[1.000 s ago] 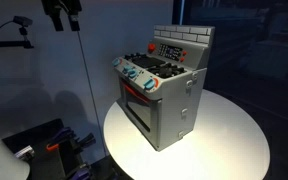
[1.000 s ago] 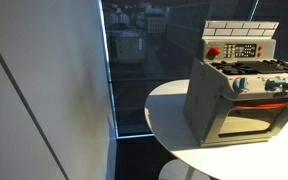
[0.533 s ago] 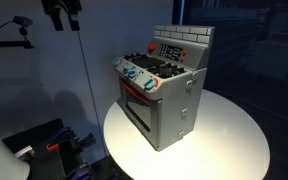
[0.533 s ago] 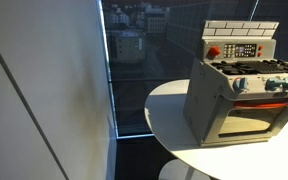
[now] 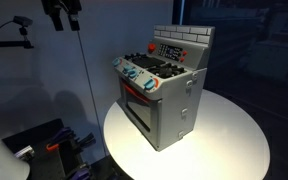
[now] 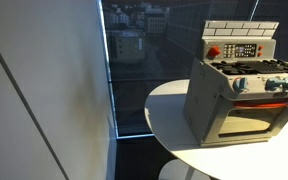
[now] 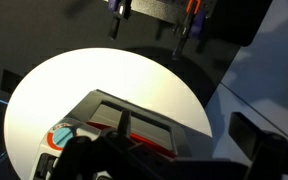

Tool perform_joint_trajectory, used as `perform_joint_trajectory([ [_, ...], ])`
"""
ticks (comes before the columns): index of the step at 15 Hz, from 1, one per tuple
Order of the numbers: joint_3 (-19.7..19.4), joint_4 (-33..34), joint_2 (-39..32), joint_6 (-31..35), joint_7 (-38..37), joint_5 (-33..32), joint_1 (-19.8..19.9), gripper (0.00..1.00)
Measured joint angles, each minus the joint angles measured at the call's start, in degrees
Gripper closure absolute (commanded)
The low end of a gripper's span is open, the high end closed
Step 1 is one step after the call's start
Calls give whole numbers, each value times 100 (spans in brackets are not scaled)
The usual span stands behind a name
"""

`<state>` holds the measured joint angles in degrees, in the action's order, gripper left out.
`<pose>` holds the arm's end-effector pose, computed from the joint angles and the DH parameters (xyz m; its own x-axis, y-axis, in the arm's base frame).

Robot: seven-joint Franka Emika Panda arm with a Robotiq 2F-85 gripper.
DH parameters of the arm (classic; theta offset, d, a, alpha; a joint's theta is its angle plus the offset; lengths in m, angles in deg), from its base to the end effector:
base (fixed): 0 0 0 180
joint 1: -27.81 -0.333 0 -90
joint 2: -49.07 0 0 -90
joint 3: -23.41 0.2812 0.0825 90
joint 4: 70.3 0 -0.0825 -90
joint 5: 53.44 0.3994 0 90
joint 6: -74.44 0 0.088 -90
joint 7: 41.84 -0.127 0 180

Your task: Press a button on the toy stove

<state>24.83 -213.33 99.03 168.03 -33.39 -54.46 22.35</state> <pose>0.3280 0.0379 0.5118 0.9664 0.2570 0.0034 0.2567 -0.9658 0.0376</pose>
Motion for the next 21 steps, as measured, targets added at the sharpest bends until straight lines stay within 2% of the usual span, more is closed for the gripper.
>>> perform_joint_trajectory([
  [11, -28, 47, -132, 82, -78, 0, 79, 0],
  [21, -101, 454, -1083, 1100, -708, -35, 596, 0],
])
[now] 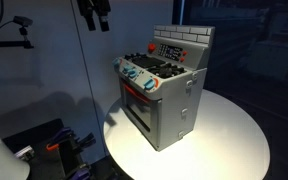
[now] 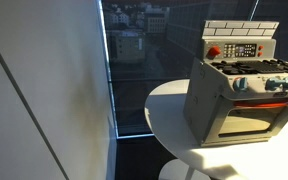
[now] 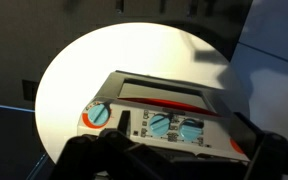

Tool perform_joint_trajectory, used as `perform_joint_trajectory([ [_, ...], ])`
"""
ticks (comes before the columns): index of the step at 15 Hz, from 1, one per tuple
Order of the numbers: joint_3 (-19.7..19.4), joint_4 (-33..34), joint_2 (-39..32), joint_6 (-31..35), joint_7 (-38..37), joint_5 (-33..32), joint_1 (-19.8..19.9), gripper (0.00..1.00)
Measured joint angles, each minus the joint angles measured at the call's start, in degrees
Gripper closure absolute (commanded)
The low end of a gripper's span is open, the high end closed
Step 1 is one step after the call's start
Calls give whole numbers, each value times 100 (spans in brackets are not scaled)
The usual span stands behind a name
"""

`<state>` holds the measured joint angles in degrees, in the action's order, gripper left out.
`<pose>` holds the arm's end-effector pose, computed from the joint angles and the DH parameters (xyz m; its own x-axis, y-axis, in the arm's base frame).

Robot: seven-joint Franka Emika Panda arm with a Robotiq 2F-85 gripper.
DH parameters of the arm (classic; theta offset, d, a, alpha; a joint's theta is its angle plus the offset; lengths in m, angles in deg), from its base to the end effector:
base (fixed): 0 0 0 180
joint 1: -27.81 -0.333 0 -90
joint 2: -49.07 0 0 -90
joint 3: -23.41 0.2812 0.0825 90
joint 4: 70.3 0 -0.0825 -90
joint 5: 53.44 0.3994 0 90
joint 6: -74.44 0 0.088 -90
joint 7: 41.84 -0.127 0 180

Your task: Press a button on the toy stove

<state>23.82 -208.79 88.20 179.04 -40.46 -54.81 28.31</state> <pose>0.3933 -0.0029 0.5012 0.9955 0.0273 0.0905 0.0247 -0.9992 0.0303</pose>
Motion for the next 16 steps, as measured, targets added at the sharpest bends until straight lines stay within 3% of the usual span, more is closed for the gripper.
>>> perform_joint_trajectory([
  [16, -231, 1021, -1926, 1370, -862, -59, 647, 0],
])
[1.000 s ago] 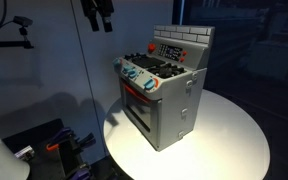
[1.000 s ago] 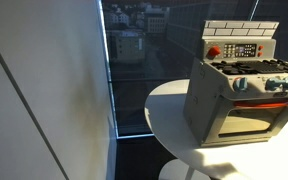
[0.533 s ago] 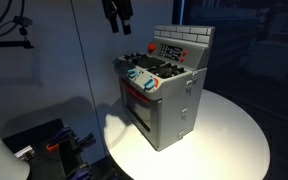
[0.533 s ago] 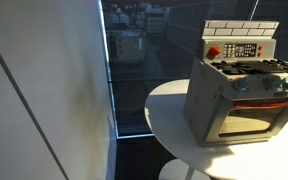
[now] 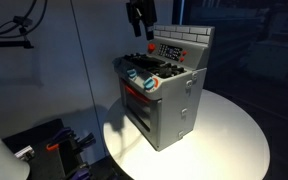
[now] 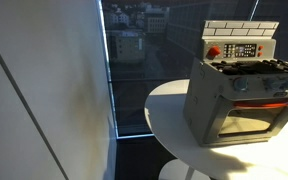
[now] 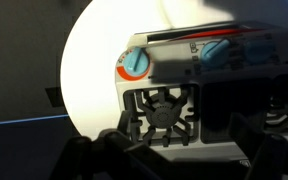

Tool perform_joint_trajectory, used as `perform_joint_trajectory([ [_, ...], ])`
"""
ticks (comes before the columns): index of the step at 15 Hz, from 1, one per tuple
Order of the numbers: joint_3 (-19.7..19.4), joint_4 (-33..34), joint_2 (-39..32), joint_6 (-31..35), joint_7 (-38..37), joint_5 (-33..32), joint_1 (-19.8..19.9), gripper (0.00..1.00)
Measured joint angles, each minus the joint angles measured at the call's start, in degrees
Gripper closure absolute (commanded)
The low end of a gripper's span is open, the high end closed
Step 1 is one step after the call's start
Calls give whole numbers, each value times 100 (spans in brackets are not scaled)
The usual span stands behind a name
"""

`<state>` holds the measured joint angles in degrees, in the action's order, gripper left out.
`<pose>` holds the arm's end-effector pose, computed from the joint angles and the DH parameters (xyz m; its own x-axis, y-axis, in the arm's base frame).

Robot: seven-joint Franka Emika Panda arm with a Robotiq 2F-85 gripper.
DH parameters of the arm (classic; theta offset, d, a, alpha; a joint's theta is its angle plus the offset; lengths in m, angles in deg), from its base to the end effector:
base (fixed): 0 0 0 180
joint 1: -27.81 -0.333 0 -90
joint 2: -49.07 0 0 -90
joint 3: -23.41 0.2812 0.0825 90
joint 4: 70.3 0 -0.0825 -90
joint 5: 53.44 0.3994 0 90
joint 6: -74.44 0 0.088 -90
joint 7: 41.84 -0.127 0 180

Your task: Press a button on the toy stove

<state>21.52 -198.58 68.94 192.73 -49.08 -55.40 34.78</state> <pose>0.4892 -0.0792 0.4675 0.9502 -0.2593 0.1726 -0.2632 -0.9647 -0.0005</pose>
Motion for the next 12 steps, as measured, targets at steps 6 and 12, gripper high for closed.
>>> perform_joint_trajectory([
  [6, -104, 519, -731, 399, -214, -99, 57, 0],
  [12, -119, 620, -897, 399, -220, -98, 44, 0],
])
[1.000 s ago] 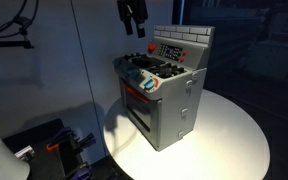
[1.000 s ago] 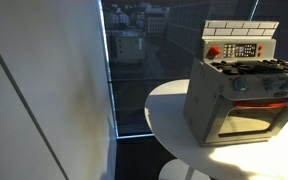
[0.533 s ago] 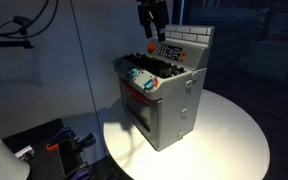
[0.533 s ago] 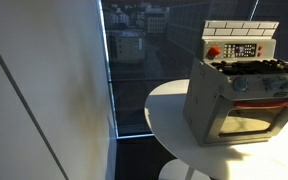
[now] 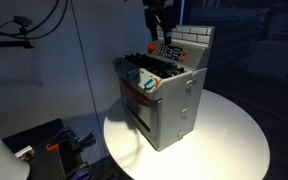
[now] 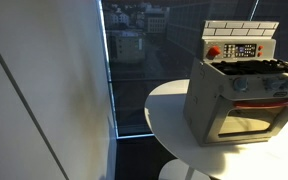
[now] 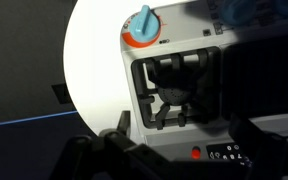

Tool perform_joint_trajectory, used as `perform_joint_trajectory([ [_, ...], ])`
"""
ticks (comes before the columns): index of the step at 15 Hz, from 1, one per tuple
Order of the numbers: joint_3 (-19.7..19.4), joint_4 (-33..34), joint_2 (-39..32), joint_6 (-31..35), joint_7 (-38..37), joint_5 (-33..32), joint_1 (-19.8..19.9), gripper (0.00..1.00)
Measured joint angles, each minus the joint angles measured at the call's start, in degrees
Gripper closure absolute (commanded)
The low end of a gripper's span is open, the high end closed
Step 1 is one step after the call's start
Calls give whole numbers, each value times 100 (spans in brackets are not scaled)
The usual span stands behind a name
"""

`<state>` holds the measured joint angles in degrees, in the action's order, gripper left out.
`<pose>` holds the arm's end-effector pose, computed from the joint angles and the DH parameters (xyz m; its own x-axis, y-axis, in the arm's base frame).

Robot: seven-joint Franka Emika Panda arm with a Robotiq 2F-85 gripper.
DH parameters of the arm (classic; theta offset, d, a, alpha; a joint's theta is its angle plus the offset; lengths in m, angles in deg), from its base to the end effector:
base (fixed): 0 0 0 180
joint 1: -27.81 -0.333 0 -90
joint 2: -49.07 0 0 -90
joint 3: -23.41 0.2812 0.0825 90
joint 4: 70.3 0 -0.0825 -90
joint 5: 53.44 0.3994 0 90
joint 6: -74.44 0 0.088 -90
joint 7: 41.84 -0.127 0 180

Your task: Press a button on the toy stove

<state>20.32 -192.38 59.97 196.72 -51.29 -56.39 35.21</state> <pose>0.5312 -0.1022 0.4496 0.9296 -0.3124 0.1955 -0.3196 -0.9475 0.0058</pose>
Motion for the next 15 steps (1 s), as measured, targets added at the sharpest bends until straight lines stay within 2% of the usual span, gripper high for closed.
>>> perform_joint_trajectory([
  [6, -32, 0, -84, 59, -89, 1, 2, 0],
  [15, -94, 179, -706, 807, -729, 1, 7, 0],
])
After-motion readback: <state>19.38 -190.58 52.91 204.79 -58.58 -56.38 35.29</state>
